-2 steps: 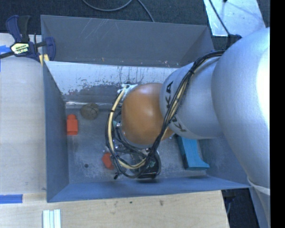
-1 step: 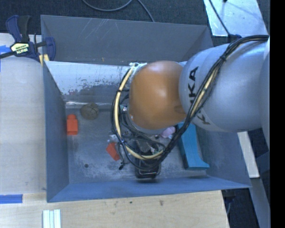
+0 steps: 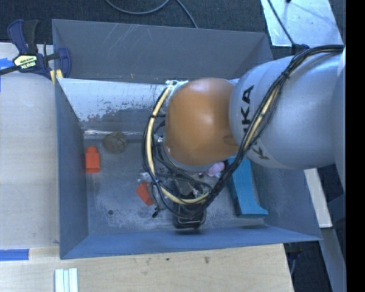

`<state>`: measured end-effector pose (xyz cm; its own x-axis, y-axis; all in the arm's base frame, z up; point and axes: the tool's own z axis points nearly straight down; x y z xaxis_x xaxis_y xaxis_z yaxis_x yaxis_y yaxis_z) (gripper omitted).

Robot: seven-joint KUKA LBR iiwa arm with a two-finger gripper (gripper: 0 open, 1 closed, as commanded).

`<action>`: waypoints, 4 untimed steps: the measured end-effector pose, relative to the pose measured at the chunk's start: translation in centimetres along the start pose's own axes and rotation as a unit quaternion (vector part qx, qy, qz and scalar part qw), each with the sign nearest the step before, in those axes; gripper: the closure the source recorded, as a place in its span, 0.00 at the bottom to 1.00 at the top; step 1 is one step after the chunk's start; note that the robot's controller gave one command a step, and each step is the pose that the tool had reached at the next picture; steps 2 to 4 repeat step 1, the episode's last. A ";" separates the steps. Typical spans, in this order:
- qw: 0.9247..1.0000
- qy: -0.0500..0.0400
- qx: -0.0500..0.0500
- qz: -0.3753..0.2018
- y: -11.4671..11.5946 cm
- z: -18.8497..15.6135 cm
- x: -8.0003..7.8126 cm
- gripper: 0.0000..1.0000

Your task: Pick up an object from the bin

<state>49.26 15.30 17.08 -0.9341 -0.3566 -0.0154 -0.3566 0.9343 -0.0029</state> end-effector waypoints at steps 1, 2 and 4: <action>1.000 -0.002 0.000 0.020 0.7 -9.4 -0.5 1.00; 1.000 -0.002 0.000 0.020 0.7 -9.4 -0.5 1.00; 1.000 -0.002 0.000 0.020 0.7 -9.4 -0.5 1.00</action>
Offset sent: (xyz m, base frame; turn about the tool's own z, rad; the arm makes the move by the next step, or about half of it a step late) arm 0.0000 0.0000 0.0000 0.0000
